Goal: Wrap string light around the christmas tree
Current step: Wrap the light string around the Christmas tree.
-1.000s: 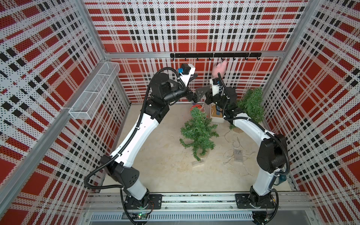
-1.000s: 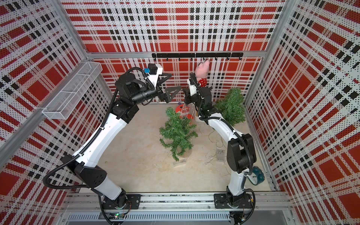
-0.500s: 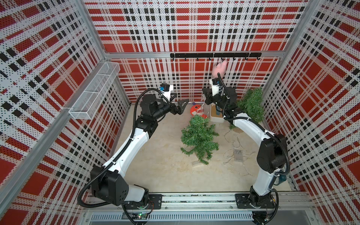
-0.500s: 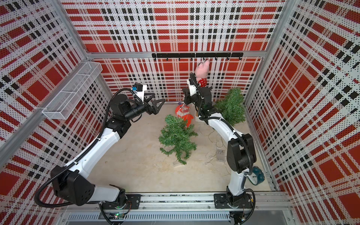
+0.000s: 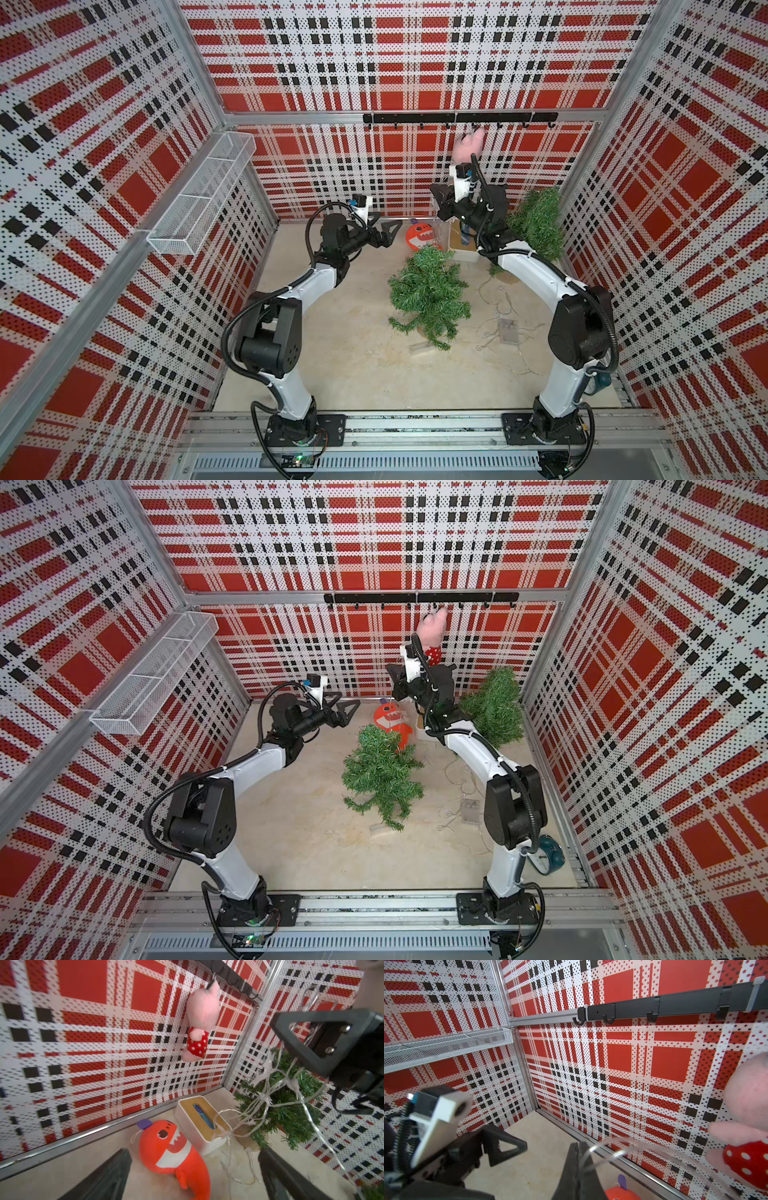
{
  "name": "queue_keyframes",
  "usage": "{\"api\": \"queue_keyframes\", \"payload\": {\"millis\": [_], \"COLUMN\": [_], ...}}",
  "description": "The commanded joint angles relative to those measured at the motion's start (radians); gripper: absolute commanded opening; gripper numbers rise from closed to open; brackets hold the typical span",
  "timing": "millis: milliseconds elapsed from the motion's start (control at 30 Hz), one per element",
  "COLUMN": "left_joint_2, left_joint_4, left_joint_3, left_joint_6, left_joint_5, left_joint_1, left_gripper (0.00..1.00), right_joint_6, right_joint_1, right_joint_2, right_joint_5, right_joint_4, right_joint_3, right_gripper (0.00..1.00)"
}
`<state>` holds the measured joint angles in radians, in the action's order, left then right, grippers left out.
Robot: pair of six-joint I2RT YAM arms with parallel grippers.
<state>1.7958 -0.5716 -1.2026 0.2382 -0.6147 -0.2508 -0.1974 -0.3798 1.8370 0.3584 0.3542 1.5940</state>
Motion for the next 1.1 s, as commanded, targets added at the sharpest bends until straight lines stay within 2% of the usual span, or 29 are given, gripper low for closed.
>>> {"api": "queue_keyframes", "payload": {"millis": [0, 233, 367, 400, 567, 600, 733, 800, 933, 1000, 1067], "left_joint_2": [0.045, 0.144, 0.189, 0.206, 0.293, 0.311, 0.363, 0.368, 0.340, 0.319, 0.302], "left_joint_4": [-0.144, -0.175, -0.177, -0.177, -0.203, -0.216, -0.272, -0.293, -0.375, -0.431, -0.441], "left_joint_3": [-0.037, -0.135, -0.179, -0.199, -0.302, -0.324, -0.412, -0.430, -0.403, -0.384, -0.384], "left_joint_6": [0.020, 0.051, 0.056, 0.060, 0.124, 0.155, 0.243, 0.266, 0.348, 0.406, 0.423], "left_joint_5": [-0.104, -0.193, -0.206, -0.214, -0.238, -0.237, -0.266, -0.278, -0.295, -0.279, -0.254], "left_joint_1": [-0.041, -0.075, -0.108, -0.117, -0.132, -0.131, -0.135, -0.134, -0.102, -0.076, -0.056], "left_gripper": [0.98, 0.98, 1.00, 0.98, 0.79, 0.78, 0.59, 0.42, 0.14, 0.03, 0.00], "right_joint_6": [-0.044, -0.123, -0.184, -0.197, -0.229, -0.232, -0.237, -0.230, -0.214, -0.222, -0.229], "right_joint_1": [0.006, 0.007, 0.006, 0.007, 0.006, 0.007, 0.006, 0.006, 0.013, 0.018, 0.022], "right_joint_2": [-0.032, -0.041, -0.032, -0.027, -0.023, -0.026, -0.031, -0.036, -0.063, -0.083, -0.105], "right_joint_5": [0.030, 0.059, 0.096, 0.106, 0.134, 0.135, 0.153, 0.150, 0.132, 0.118, 0.107], "right_joint_4": [0.091, 0.176, 0.232, 0.241, 0.261, 0.263, 0.254, 0.238, 0.206, 0.188, 0.172], "right_joint_3": [0.003, -0.040, -0.049, -0.049, -0.050, -0.054, -0.056, -0.054, -0.072, -0.090, -0.113], "right_gripper": [0.00, 0.00, 0.00, 0.00, 0.00, 0.00, 0.00, 0.00, 0.01, 0.13, 0.26]}}
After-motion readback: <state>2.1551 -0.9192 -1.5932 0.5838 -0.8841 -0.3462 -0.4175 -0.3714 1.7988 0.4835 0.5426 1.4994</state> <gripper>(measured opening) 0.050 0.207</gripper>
